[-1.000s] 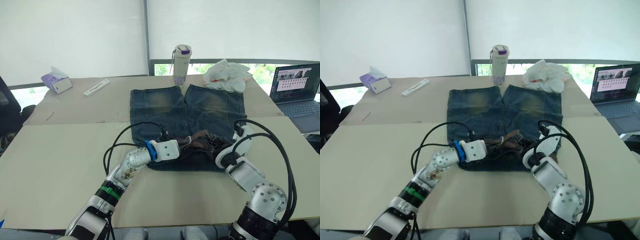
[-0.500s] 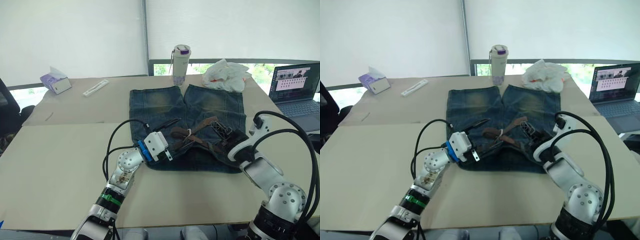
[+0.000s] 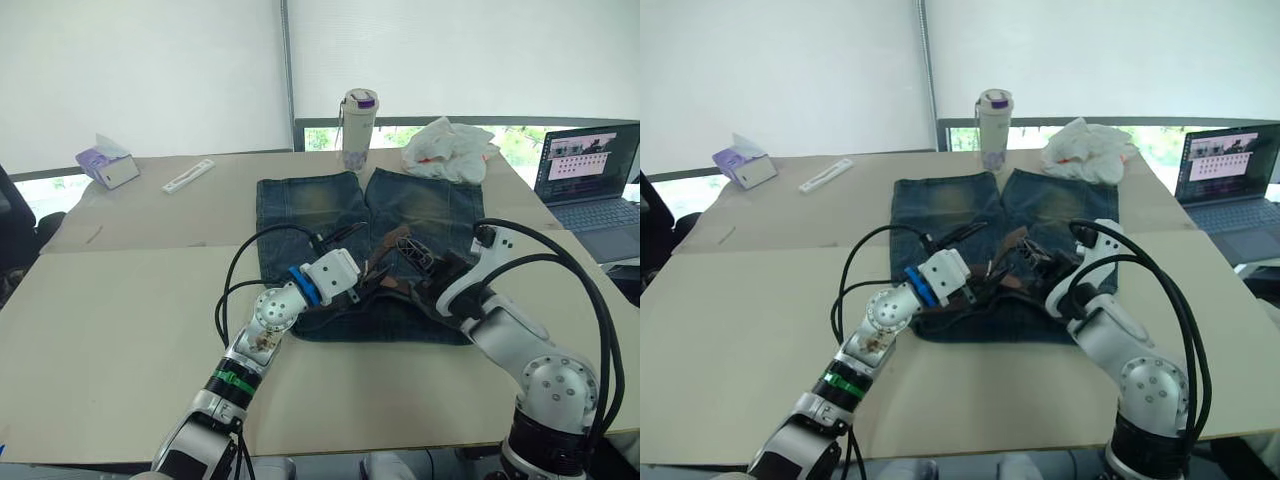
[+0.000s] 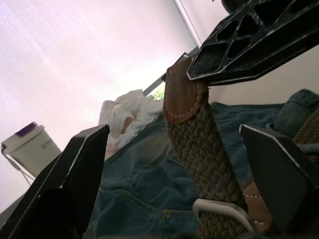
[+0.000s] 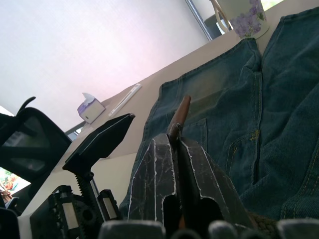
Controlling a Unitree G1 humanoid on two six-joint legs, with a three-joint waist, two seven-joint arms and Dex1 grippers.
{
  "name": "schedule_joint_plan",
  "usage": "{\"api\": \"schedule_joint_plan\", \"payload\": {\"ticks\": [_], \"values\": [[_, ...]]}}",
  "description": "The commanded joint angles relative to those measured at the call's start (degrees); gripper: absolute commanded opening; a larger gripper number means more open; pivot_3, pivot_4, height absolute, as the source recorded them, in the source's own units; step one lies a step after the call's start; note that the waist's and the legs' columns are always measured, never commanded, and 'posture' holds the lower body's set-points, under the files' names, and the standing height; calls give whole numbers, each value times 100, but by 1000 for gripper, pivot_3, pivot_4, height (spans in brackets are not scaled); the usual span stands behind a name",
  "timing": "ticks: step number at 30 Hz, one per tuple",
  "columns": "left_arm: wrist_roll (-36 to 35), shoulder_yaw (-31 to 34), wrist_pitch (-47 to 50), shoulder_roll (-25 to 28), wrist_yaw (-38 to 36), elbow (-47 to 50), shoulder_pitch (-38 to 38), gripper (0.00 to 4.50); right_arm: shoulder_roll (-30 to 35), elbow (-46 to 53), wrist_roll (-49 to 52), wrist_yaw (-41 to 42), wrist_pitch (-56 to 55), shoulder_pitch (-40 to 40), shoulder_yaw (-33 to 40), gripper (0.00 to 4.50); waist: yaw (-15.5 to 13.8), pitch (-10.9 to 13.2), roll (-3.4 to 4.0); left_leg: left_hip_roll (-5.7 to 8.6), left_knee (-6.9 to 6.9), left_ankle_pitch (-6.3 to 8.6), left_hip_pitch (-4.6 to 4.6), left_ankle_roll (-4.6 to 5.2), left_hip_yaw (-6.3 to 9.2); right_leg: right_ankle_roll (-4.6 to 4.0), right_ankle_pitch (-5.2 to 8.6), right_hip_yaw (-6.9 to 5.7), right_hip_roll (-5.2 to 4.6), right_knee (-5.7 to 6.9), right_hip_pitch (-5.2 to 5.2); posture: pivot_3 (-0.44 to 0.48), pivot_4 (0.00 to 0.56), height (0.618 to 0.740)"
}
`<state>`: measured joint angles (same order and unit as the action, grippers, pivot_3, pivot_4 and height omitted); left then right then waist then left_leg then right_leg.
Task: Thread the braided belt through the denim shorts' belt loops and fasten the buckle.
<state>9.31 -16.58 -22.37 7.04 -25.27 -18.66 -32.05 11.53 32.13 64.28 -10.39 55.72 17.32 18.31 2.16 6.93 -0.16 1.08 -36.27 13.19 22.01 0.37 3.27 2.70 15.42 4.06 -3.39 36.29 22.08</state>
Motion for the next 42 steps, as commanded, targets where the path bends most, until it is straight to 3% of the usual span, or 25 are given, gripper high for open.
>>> {"api": "schedule_joint_plan", "payload": {"ticks": [1,7,8,13,18,22,24,27,34,39,42], "values": [[126,-25,-206,-65,169,-41,-194,3112,-28,282,238,-136,-253,100,-63,0,-2,0,0,-1,0,0,0,0,0,0,0,0,0,0,0,0,150,740],[267,-83,-398,-56,232,-169,-255,171,13,272,317,-267,-349,26,-150,0,-2,0,-1,-1,0,0,1,0,0,0,0,0,-1,-1,0,0,150,740],[291,-92,-412,-53,247,-185,-259,68,22,278,336,-283,-360,18,-167,0,0,0,-1,-1,1,0,1,0,0,0,0,0,-1,-2,0,0,150,740],[290,-67,-340,-94,302,-218,-236,68,169,322,307,-202,-453,-41,-277,0,-6,1,-1,-1,1,0,1,0,0,0,0,0,-1,-2,0,0,150,740],[-435,212,214,-364,77,-105,-105,0,752,450,-71,502,-631,-201,-353,1794,-7,2,-2,0,1,0,5,0,0,0,0,-2,-2,-4,0,0,150,740],[-1878,656,1322,-754,-447,296,126,0,2140,491,-1850,1882,-1375,-832,-1114,3167,-15,3,-4,2,-1,0,5,0,-9,3,2,-4,-3,-11,-4,0,150,740],[-2362,867,1833,-883,-536,477,182,0,2749,431,-2657,2516,-1866,-1107,-1593,3167,-14,6,-9,4,-2,0,6,0,-18,6,4,-8,-4,-15,-5,0,150,740],[-2884,1120,2542,-957,-579,668,206,0,3176,151,-3593,2927,-2389,-1245,-2121,3167,35,14,-23,-3,-2,0,2,0,-20,14,8,-8,6,-13,-5,0,150,740],[-3745,1602,3775,-1097,-405,965,194,0,3227,-488,-5260,3205,-3202,-960,-2855,3167,-8,22,-36,-2,-3,0,-2,-1,-16,6,3,-5,6,-12,-7,0,150,740],[-3952,1705,4089,-1121,-415,1115,238,0,3206,-861,-6142,3243,-3502,-856,-3120,3167,-103,20,-32,2,-4,0,-2,-1,-16,3,2,-5,1,-15,-7,0,150,740],[-4078,1805,4219,-1136,-373,1161,231,0,3089,-882,-6321,3313,-3546,-903,-3108,2339,-118,20,-32,3,-4,0,-2,-1,-16,2,1,-3,-1,-15,-7,0,150,740]]}}
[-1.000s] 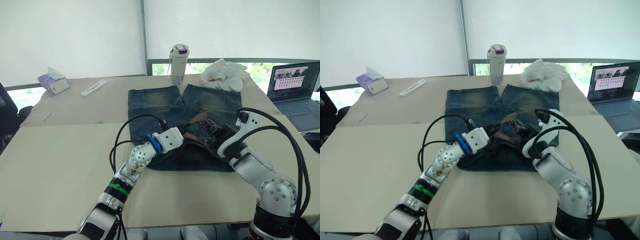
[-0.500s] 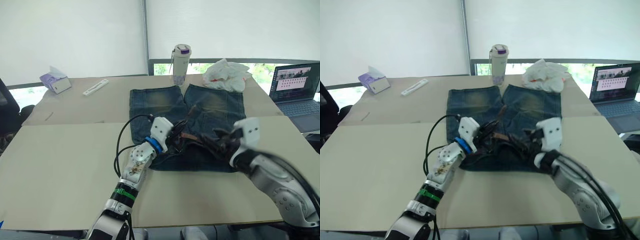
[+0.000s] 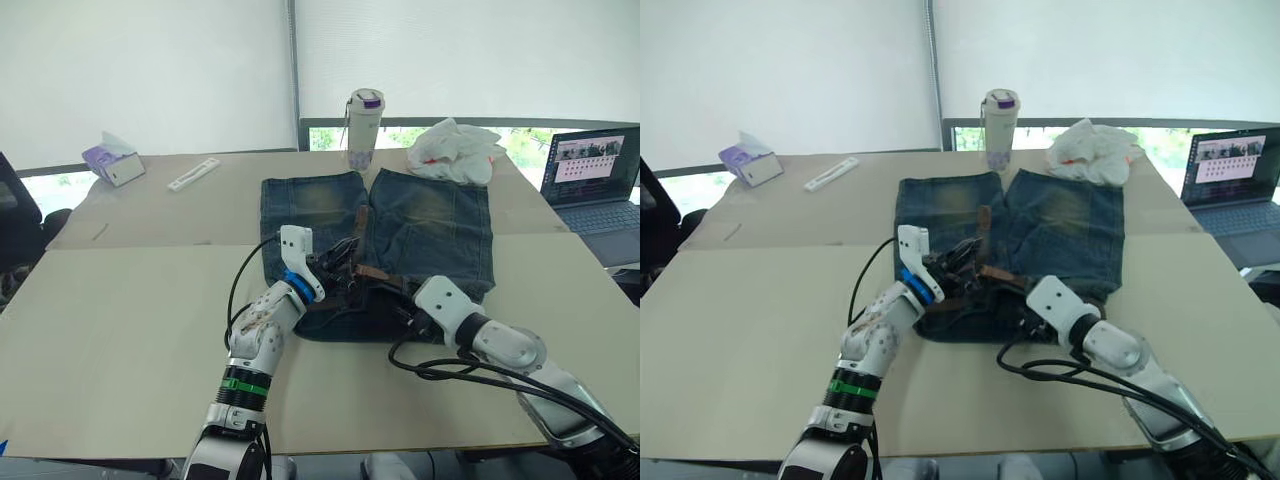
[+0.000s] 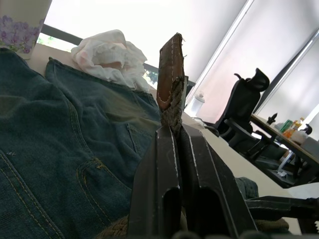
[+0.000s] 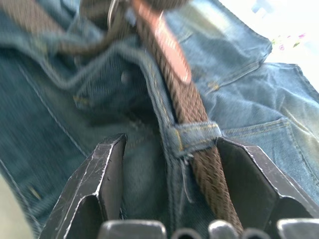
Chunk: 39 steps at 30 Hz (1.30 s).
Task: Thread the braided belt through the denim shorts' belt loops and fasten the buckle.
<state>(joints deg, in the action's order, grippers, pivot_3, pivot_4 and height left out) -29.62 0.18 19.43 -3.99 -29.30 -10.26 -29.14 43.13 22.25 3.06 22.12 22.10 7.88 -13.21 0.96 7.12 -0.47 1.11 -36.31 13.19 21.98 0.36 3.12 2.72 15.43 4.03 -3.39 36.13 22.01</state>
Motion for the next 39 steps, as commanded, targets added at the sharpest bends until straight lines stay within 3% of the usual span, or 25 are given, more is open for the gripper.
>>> {"api": "schedule_joint_plan", "payload": {"ticks": [1,7,15,20,24,31,35,39], "values": [[-309,235,127,-74,99,340,-79,0,-89,100,-246,129,-222,9,39,1969,2,0,-1,0,0,0,-1,0,1,0,0,0,0,0,0,0,150,740],[-1065,958,495,-260,587,385,-312,0,-76,26,-622,337,-391,-182,111,20,-7,3,-5,-1,0,0,0,0,4,0,0,0,0,0,-1,0,150,740],[-2485,2201,816,-185,1436,293,-933,0,-23,-29,-895,572,-600,-392,242,20,-9,9,-16,-1,-1,0,-3,0,4,-1,0,1,0,1,-2,0,150,740],[-2852,2657,736,184,1608,88,-1154,0,-30,-71,-951,681,-803,-511,310,20,-21,8,-18,2,-1,-1,-4,-2,5,-1,0,0,-2,1,-4,0,150,740],[-2870,2624,750,423,1503,55,-1099,0,3,-117,-1012,725,-1024,-616,366,20,-16,8,-20,1,2,-1,-8,-3,4,-1,-1,0,0,2,-4,0,150,740],[-2138,1612,915,745,763,312,-846,0,-143,-140,-946,627,-1385,-466,686,20,-22,8,-20,3,1,-4,-10,-7,4,-3,-2,-1,-1,1,-7,0,150,740],[-2033,1373,945,686,574,389,-868,0,-94,37,-641,956,-1121,-637,920,1444,-25,7,-19,2,1,-4,-10,-8,4,-3,-2,-1,-3,-1,-10,0,150,740],[-1914,1015,1033,605,275,431,-952,0,-199,715,726,1501,-164,-953,1725,2895,-27,8,-20,2,1,-4,-10,-7,6,-3,-2,-1,-3,0,-12,0,150,740]]}}
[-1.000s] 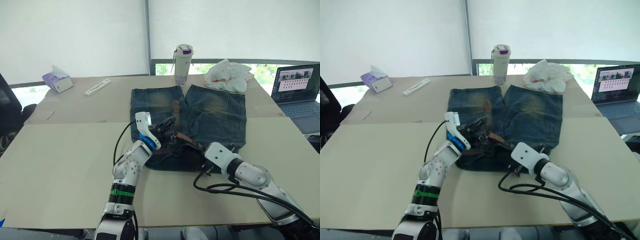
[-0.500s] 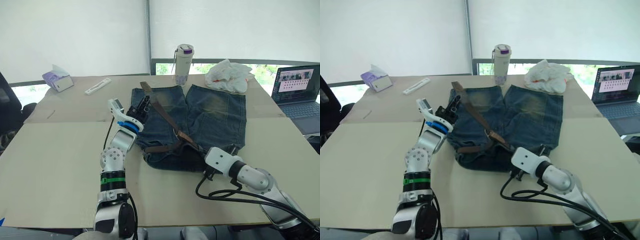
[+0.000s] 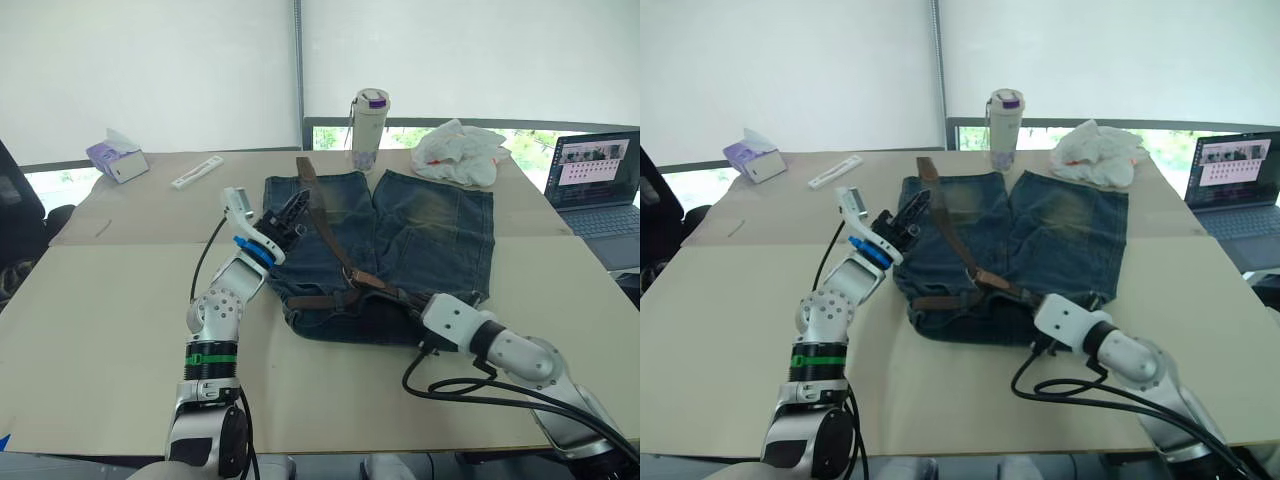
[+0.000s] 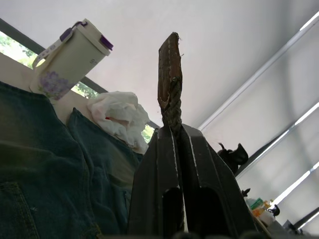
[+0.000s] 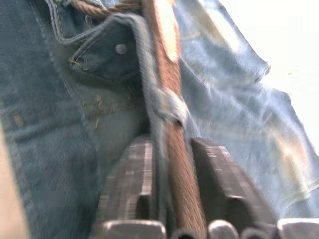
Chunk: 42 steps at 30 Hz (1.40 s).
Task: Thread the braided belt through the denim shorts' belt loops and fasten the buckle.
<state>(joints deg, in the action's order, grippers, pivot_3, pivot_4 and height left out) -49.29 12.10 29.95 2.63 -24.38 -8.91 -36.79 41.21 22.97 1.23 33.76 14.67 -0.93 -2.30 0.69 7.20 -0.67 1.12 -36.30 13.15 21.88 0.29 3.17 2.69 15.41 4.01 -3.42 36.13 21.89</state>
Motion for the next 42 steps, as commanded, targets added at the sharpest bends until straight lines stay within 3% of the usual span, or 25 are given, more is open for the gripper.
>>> {"api": "schedule_joint_plan", "payload": {"ticks": [1,5,13,20,23,26,31,38,42], "values": [[92,-255,-14,-91,-263,275,-206,0,3,783,1218,438,827,-125,848,3208,-1,1,-1,0,0,0,0,0,2,0,0,0,0,-1,-2,0,150,740],[426,-717,-88,-205,-582,169,-219,0,-86,970,1903,445,1385,-151,1477,4490,11,4,-6,-2,3,2,-23,3,5,1,0,-2,1,-7,-28,0,150,740],[2718,-3050,-916,-151,-1780,-924,-591,0,-335,837,3003,221,2009,-110,2751,4490,-24,9,-13,10,10,6,-47,8,-9,5,3,-4,-2,-38,-69,0,150,740],[3473,-3536,-1413,-391,-2150,-1495,-552,0,-517,805,3511,-152,2088,-114,3445,4490,16,24,-10,2,18,6,-48,8,-11,8,5,3,1,-27,-67,0,150,740],[3058,-3158,-1398,-582,-2342,-1213,-423,918,-575,827,3653,-279,2093,-148,3541,4500,9,24,-10,3,18,6,-44,8,-11,10,6,2,0,-30,-66,0,150,740],[2481,-2686,-1275,-601,-2612,-581,-265,2215,-664,920,3806,-297,2100,-220,3443,4500,11,24,-9,-2,17,7,-37,9,-8,10,6,1,-2,-31,-62,0,150,740],[1835,-2353,-681,102,-3231,600,93,4480,-744,909,3714,-152,1939,-357,3015,4500,41,16,5,-6,18,7,-44,9,-8,9,6,6,3,-23,-62,0,150,740],[1939,-1629,-556,1540,-3239,1109,632,4480,-466,864,3268,367,1548,-553,2406,4500,26,12,14,-7,18,7,-51,9,0,9,7,6,3,-23,-62,0,150,740],[2411,-1388,-1156,2529,-3586,876,1333,4480,-237,621,2583,725,970,-696,1803,4500,30,9,14,-8,21,7,-58,9,0,9,7,4,-1,-26,-63,0,150,740]]}}
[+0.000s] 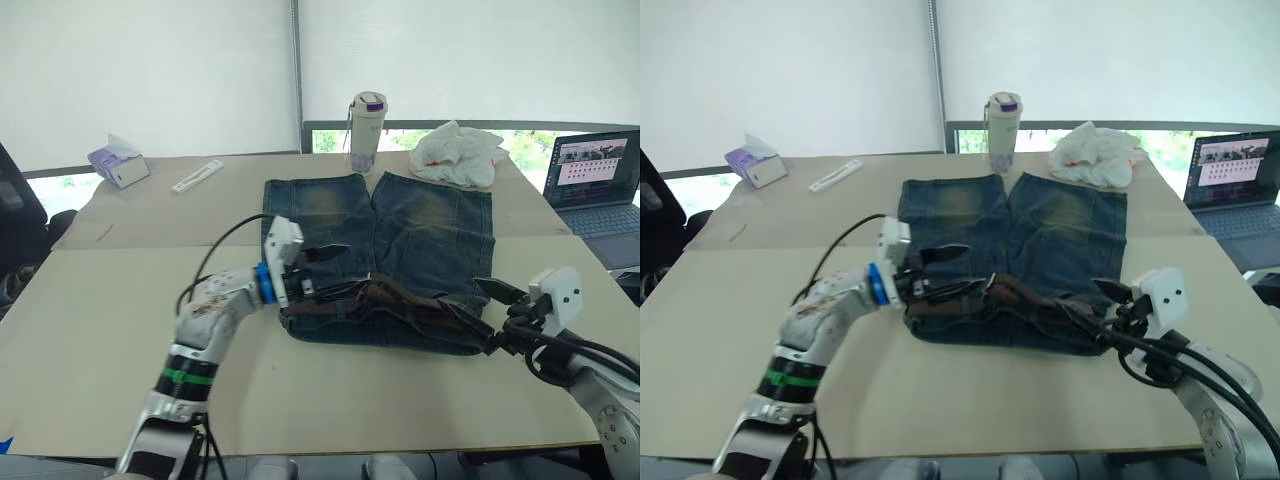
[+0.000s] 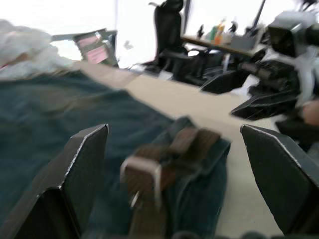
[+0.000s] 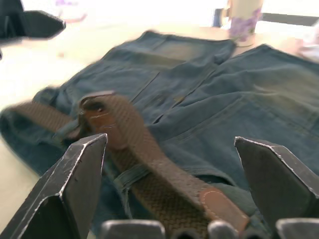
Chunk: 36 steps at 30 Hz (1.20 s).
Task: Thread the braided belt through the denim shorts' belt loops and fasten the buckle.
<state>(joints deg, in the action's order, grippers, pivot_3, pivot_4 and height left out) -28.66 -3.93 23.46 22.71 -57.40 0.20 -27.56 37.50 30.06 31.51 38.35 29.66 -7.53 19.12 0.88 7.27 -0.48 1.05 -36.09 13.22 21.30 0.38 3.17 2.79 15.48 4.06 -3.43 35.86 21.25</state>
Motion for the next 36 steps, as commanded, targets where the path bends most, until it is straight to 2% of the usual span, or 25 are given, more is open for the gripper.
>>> {"api": "schedule_joint_plan", "payload": {"ticks": [1,4,6,11,13,16,20,23,29,36], "values": [[421,222,-633,634,-300,-76,523,4480,148,-160,-527,294,-619,-19,-404,4500,30,5,-10,0,7,0,-6,0,-2,-2,0,1,1,-2,0,0,150,740],[662,121,-1045,711,-282,-173,741,4480,277,-360,-875,447,-909,0,-634,4500,-34,8,-12,-5,8,0,-12,-1,9,-4,1,5,-7,-1,0,0,150,740],[876,84,-1289,536,-9,-330,843,4480,268,-534,-1125,464,-1099,42,-866,4500,-93,8,-13,-3,4,-1,-10,-2,9,-3,1,-3,-16,-5,-5,0,150,740],[1844,-254,-2204,341,588,-744,870,4480,490,-1038,-2152,264,-1634,23,-1290,4500,-109,8,-17,-1,8,0,-7,-3,8,-3,1,-1,-19,-11,-4,0,150,740],[1947,-257,-2289,212,821,-776,852,4480,534,-1116,-2273,257,-1729,-7,-1287,4500,-108,8,-17,-1,10,0,-8,-3,6,-3,1,0,-18,-9,-2,0,150,740],[2544,-449,-2873,285,1107,-952,882,4480,551,-1173,-2453,74,-1793,-71,-1102,4500,-84,8,-17,-4,9,0,-10,-3,8,-4,1,1,-14,-5,-3,0,150,740],[2977,-456,-3086,371,1537,-1135,942,4480,581,-1163,-2638,-112,-1767,-244,-854,4500,-70,8,-17,-4,10,0,-11,-3,11,-4,1,3,-13,-2,-4,0,150,740],[3013,-292,-3013,304,1888,-1198,927,4480,465,-1144,-2551,-217,-1748,-282,-622,4500,-60,8,-16,-4,10,0,-12,-3,14,-4,1,3,-13,-1,-4,0,150,740],[2953,-302,-3036,367,1866,-1021,1179,4480,476,-1330,-2859,-470,-1756,-412,-477,4500,-17,7,-16,-6,12,0,-13,-3,16,-3,1,3,-13,2,-5,0,150,740],[2772,8,-2743,453,2020,-945,1410,4480,580,-1485,-2990,-613,-1378,-518,-280,4500,-13,6,-14,-9,11,0,-15,-3,16,-3,1,6,-14,3,-8,0,150,740]]}}
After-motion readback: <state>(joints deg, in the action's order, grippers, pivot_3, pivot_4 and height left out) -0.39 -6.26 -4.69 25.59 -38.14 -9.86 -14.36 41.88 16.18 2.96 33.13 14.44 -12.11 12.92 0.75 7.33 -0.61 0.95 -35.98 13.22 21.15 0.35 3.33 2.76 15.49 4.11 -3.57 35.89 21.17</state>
